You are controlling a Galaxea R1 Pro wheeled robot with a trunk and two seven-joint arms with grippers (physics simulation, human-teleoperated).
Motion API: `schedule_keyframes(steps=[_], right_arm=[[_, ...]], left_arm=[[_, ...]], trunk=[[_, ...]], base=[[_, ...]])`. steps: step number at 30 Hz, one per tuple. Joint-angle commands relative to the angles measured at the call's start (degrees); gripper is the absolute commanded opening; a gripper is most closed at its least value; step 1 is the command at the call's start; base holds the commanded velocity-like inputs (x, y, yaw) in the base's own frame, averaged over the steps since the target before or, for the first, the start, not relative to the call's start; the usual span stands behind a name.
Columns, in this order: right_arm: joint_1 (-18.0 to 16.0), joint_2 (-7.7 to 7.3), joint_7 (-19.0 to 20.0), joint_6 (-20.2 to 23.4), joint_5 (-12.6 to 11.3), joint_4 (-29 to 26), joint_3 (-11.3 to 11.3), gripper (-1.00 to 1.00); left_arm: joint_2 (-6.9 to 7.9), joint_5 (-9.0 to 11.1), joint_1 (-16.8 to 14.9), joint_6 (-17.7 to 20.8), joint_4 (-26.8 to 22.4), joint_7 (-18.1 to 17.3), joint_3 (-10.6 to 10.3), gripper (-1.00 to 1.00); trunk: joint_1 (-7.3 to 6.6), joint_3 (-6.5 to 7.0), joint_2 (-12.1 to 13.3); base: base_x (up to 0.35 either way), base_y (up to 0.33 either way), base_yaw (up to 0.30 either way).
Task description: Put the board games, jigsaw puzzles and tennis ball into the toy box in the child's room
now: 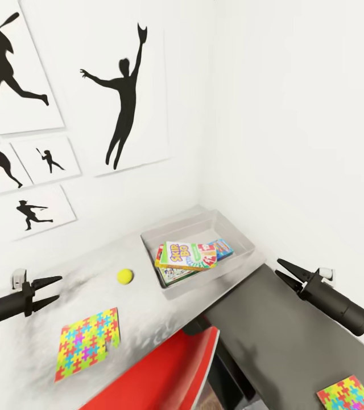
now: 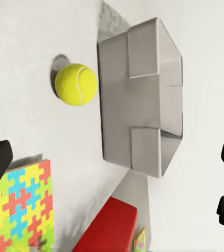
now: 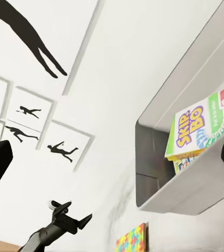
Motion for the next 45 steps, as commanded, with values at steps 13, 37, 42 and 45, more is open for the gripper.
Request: schedule_keyframes(steps=[13,37,42,45], right_arm=[[-0.1,-0.11,0.3,0.5,0.3,0.0,-0.2,1.0],[-0.1,-0.03,0.2,0.2,0.3,0.0,-0.1,1.0],[-0.1,-0.04,0.2,0.2,0.3,0.0,-0.1,1.0],[-0.1,-0.03,0.3,0.2,0.3,0.0,-0.1,1.0]], left_arm=[[0.08,-0.2,-0.1,0.2,0.0,-0.3,0.1,1.0],[0.09,-0.2,-0.1,0.2,0.0,-0.3,0.1,1.0],[0.09,-0.2,-0.1,0.2,0.0,-0.3,0.1,1.0],[0.09,-0.2,-0.1,0.2,0.0,-0.3,0.1,1.0]], trunk=[[0.01,0.24,-0.1],[0.01,1.22,-0.1],[0.01,1.38,-0.1],[0.01,1.5,-0.1]], base=[[-0.301,0.0,0.002],[-0.027,0.072,0.105],[-0.124,0.102,0.188],[-0.073,0.185,0.234]])
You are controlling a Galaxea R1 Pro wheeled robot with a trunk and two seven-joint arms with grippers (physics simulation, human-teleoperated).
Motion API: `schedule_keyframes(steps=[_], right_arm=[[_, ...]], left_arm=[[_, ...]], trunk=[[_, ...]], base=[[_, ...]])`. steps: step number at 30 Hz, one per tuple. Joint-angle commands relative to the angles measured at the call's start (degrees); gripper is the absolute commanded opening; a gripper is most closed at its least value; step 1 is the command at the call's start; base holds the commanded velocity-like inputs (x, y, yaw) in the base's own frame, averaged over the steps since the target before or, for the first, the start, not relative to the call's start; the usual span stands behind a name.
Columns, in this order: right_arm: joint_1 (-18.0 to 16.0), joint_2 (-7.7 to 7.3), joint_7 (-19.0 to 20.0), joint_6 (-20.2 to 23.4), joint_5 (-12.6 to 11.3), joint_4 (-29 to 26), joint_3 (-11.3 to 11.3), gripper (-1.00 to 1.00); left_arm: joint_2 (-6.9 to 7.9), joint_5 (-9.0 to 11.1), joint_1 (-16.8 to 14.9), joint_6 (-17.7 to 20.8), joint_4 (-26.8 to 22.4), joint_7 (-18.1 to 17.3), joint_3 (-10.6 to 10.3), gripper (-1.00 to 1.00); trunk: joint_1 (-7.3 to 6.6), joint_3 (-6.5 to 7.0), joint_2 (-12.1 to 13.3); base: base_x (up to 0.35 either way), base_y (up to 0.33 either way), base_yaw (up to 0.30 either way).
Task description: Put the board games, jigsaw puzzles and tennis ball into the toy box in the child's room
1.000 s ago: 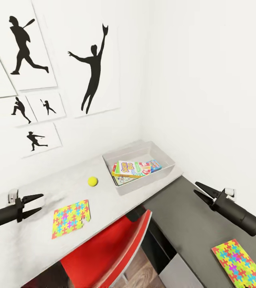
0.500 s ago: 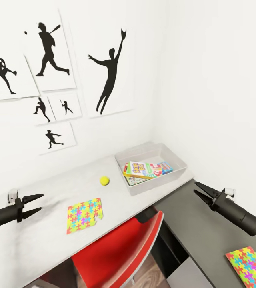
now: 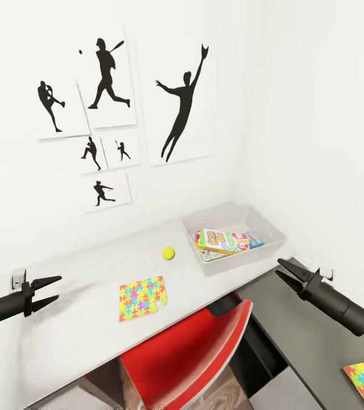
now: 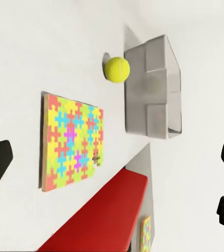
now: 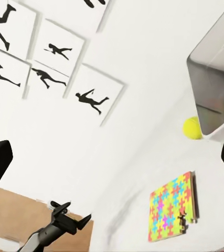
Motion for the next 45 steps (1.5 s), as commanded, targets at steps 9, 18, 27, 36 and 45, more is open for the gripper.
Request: schedule_keyframes(steps=[9,18,27,36,45], right_arm=[[-0.1,0.02,0.3,0.1,0.3,0.0,-0.1,1.0],[-0.1,0.01,0.4,0.1,0.3,0.0,-0.2,1.0],[-0.1,-0.19,0.2,0.6,0.2,-0.1,-0.2,1.0],[-0.1,-0.08,0.1,0.5,0.2,-0.1,-0.2,1.0],[-0.1,0.06,0.0,0.1,0.3,-0.2,0.0,1.0]], left_arm=[[-0.01,-0.2,-0.1,0.2,0.1,-0.3,0.0,1.0],[-0.01,-0.2,-0.1,0.2,0.1,-0.3,0.0,1.0],[-0.01,-0.2,-0.1,0.2,0.1,-0.3,0.0,1.0],[-0.01,-0.2,-0.1,0.2,0.1,-0.3,0.0,1.0],[-0.01,-0.2,-0.1,0.2,0.1,-0.3,0.0,1.0]], trunk=[[0.03,0.26,-0.1],[0.03,0.6,-0.1],[0.03,0.66,-0.1],[0.03,0.66,-0.1],[0.03,0.66,-0.1]], base=[[-0.012,0.044,0.255],[-0.025,0.002,0.267],[-0.116,0.018,0.277],[-0.055,0.02,0.129],[-0.003,0.05,0.009]])
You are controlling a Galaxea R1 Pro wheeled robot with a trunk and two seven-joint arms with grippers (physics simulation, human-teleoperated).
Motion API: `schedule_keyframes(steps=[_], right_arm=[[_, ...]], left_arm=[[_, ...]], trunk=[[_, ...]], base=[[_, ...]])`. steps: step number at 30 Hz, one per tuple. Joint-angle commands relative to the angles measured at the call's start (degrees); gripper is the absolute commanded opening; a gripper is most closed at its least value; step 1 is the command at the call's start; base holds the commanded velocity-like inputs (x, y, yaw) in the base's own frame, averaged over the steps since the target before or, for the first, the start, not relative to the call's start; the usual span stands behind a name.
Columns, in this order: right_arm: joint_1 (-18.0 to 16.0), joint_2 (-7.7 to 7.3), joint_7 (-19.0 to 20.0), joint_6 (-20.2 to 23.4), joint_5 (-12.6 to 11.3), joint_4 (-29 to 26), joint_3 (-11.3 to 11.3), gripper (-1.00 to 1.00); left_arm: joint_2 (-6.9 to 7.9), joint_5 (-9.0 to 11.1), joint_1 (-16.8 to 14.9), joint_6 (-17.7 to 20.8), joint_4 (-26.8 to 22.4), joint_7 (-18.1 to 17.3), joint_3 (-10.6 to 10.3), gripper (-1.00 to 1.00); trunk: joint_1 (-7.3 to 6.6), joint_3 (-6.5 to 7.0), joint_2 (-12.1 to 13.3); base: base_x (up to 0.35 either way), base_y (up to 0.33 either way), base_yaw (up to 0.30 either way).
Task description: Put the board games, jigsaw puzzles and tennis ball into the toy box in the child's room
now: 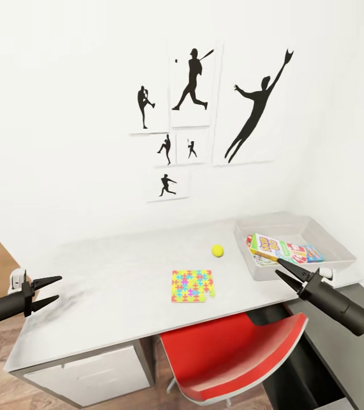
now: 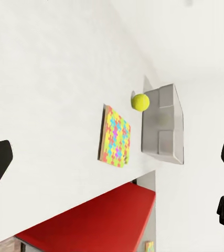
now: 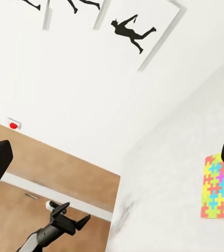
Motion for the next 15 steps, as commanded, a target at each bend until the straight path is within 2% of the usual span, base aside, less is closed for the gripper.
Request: schedule_keyframes(steps=[1,5,9,13,14,15], right_arm=[[-0.1,0.02,0.3,0.4,0.3,0.0,0.0,1.0],[-0.1,0.03,-0.5,0.5,0.3,-0.1,0.2,1.0],[-0.1,0.04,-3.9,0.7,0.3,-0.4,0.6,1.0],[-0.6,-0.11,-12.8,0.7,0.1,-0.5,5.7,1.0],[-2.1,-0.26,-16.2,0.7,-0.1,-0.5,7.4,1.0],[-3.4,-0.27,-17.9,0.8,-0.2,-0.5,8.2,1.0]], left_arm=[[0.0,-0.2,-0.1,0.2,0.0,-0.3,0.1,1.0],[0.0,-0.2,-0.1,0.2,0.0,-0.3,0.1,1.0],[0.0,-0.2,-0.1,0.2,0.0,-0.3,0.1,1.0],[0.02,-0.2,-0.1,0.2,0.0,-0.3,0.1,1.0],[0.01,-0.2,-0.1,0.2,0.0,-0.3,0.1,1.0],[0.01,-0.2,-0.1,0.2,0.0,-0.3,0.1,1.0]], trunk=[[0.03,-0.11,-0.1],[0.03,-0.11,-0.1],[0.03,-0.11,-0.1],[0.03,-0.11,-0.1],[0.03,-0.11,-0.1],[0.03,-0.11,-0.1]], base=[[0.0,0.035,0.001],[0.0,0.018,0.001],[0.0,0.005,0.0],[0.0,0.0,0.0],[0.0,0.0,0.0],[0.0,0.0,0.0]])
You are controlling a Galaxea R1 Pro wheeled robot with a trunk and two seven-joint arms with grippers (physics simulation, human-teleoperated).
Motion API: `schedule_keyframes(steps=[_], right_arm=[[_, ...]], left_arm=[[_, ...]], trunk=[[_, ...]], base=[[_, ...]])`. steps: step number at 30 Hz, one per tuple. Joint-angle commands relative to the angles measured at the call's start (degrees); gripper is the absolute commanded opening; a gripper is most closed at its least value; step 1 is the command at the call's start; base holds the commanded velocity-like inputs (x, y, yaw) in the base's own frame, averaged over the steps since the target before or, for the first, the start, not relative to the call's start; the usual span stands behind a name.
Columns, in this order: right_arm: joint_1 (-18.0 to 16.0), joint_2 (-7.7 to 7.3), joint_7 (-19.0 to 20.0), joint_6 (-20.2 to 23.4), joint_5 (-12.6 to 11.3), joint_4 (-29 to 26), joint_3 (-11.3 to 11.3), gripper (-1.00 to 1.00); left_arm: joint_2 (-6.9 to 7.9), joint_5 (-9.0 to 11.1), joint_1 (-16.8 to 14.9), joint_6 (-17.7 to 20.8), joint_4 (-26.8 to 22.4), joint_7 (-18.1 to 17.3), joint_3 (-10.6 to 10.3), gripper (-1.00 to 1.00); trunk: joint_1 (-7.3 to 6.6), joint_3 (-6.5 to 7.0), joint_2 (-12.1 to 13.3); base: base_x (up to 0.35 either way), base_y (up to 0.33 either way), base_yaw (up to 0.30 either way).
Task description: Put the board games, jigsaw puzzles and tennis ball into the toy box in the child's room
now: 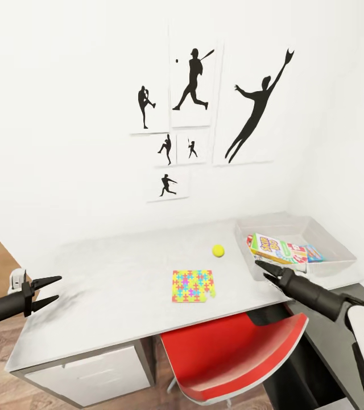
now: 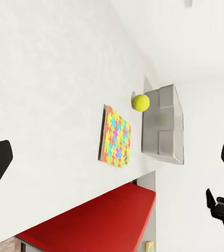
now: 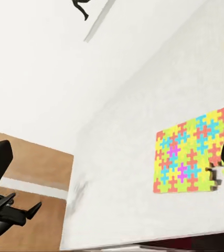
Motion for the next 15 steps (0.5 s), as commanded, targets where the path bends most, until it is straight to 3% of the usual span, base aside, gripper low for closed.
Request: schedule_keyframes(steps=[1,4,6,8,9,10,13,15], right_arm=[[-3.3,0.1,-3.2,0.3,0.4,0.2,1.7,1.0],[-10.2,0.47,-10.9,0.5,0.1,1.3,7.1,1.0],[-16.8,1.61,-18.9,0.2,-0.2,4.4,13.3,1.0],[-20.2,3.0,-22.8,0.1,-0.5,6.4,15.8,1.0],[-23.5,5.02,-26.8,0.1,-0.8,8.9,17.6,1.0],[-25.1,6.15,-28.9,0.1,-0.9,10.4,18.3,1.0],[-32.2,12.04,-39.5,0.1,-1.0,18.9,20.1,1.0],[-34.6,14.16,-43.8,0.0,-1.0,22.3,20.5,1.0]], left_arm=[[0.0,-0.2,-0.1,0.2,0.0,-0.3,0.1,1.0],[0.0,-0.2,-0.1,0.2,0.0,-0.3,0.0,1.0],[0.0,-0.2,-0.1,0.2,0.0,-0.3,0.1,1.0],[0.03,-0.2,-0.1,0.2,0.0,-0.3,0.1,1.0],[0.05,-0.2,-0.1,0.2,0.0,-0.3,0.1,1.0],[0.05,-0.2,-0.1,0.2,0.0,-0.3,0.1,1.0],[0.07,-0.2,-0.1,0.2,0.0,-0.2,0.1,1.0],[0.08,-0.2,-0.1,0.2,0.0,-0.2,0.1,1.0]], trunk=[[0.03,-0.12,-0.1],[0.03,-0.12,-0.1],[0.03,-0.12,-0.1],[0.03,-0.12,-0.1],[0.03,-0.12,-0.1],[0.03,-0.12,-0.1],[0.03,-0.12,-0.1],[0.03,-0.12,-0.1]], base=[[0.0,0.0,0.0],[0.0,-0.007,0.0],[0.0,-0.051,0.0],[0.0,-0.071,0.0],[0.0,-0.087,0.0],[0.0,-0.094,0.0],[0.0,-0.115,0.0],[0.0,-0.127,0.0]])
